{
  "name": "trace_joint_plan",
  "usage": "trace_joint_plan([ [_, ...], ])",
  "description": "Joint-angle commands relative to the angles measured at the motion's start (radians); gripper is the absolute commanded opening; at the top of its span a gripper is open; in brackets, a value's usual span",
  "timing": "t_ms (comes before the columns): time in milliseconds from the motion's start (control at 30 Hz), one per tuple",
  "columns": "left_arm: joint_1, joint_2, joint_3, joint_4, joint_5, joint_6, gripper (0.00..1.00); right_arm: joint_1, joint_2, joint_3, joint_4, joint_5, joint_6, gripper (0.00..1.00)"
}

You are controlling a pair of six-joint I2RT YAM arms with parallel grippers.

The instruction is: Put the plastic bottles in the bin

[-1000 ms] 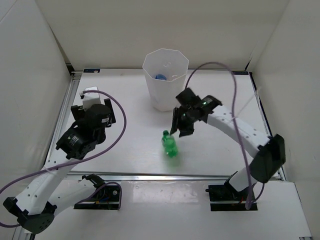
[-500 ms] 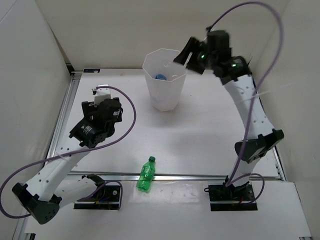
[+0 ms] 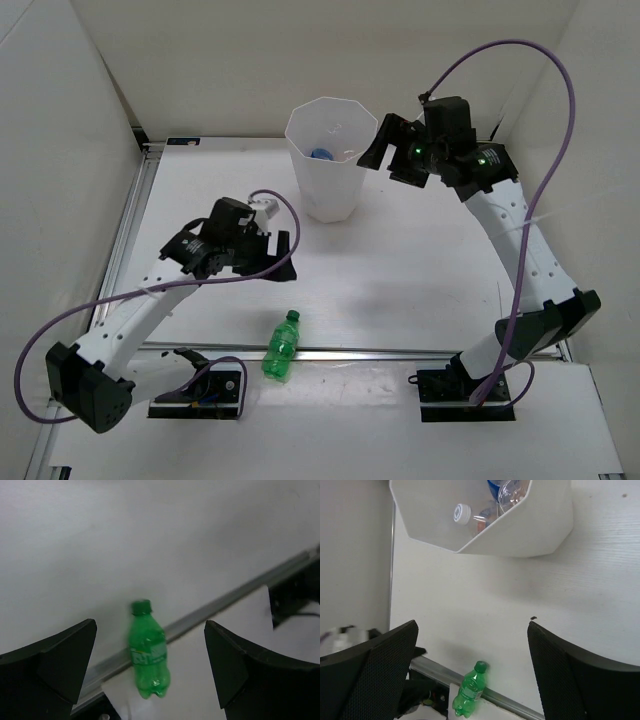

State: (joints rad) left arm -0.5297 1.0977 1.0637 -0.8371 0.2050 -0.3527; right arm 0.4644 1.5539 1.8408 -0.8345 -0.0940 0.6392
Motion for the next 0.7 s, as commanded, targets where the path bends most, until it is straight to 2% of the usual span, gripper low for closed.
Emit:
trace_joint_plan([
  [0,-0.045,0.070,-0.051,-0.079,0.302,0.034,1.00,-0.021,-0.049,-0.037,0.032,0.008,-0.029,0.93],
  [100,-0.046,0.100,-0.112,-0.079,0.375,0.009,1.00,-0.042,-0.067,-0.037,0.032,-0.001,-0.029,0.93],
  [200,-0.055,0.111,-0.186,-0.079,0.389,-0.020,1.00,-0.052,-0.078,-0.046,0.022,-0.001,-0.038,0.93],
  [400,-0.118,0.140,-0.249,-0.044,0.245,-0.058,1.00,-0.061,-0.089,-0.046,0.000,-0.021,-0.038,0.94],
  [667,-0.141,0.237,-0.377,0.082,0.263,-0.094,1.00,-0.092,-0.118,-0.026,-0.043,-0.032,-0.058,0.94],
])
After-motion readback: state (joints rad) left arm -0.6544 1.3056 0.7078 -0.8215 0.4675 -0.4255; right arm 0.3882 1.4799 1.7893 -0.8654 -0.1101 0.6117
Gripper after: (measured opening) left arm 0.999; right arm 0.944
